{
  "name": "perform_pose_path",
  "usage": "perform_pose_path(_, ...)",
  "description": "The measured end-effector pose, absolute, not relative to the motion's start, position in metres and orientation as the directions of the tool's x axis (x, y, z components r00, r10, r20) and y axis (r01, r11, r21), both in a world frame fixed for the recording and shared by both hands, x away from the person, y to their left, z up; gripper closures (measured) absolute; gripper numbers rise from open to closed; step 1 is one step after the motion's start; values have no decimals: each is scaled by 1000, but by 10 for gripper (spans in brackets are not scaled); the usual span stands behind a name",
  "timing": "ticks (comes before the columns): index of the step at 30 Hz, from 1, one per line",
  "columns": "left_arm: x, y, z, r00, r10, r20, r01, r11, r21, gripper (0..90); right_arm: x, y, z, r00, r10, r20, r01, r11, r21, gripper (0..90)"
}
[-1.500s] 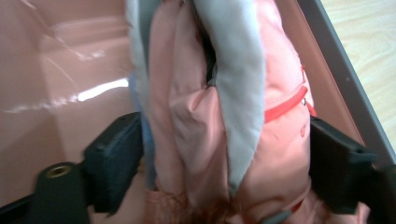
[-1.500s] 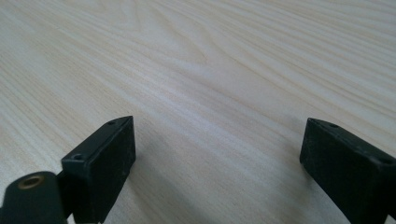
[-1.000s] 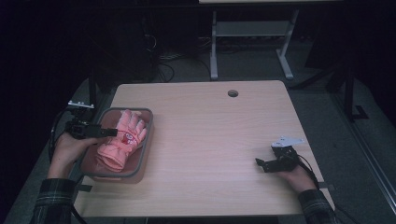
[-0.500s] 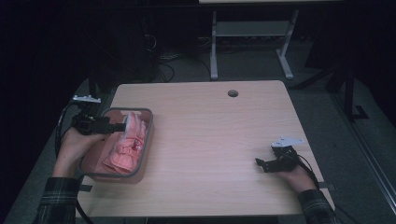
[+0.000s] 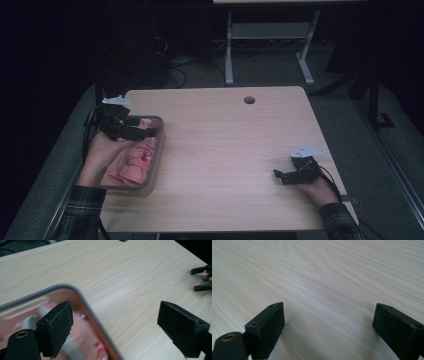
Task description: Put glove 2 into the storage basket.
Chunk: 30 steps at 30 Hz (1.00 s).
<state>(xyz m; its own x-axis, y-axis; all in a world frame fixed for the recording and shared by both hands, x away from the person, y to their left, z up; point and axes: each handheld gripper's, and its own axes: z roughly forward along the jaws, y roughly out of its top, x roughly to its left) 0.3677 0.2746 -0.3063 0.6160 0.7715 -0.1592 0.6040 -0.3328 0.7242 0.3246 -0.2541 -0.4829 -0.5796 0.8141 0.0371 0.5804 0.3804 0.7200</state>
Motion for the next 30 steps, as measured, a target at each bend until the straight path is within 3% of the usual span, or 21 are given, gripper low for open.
perform_pose_path(19,350,186,-330,716,689,-110,498,-394,772,131,325,-254,-483,-580,814,36,580,381,720,103)
perform_pose_path(30,336,150,-373,761,642,-92,464,-440,769,132,324,-253,-483,-580,814,36,581,382,718,102)
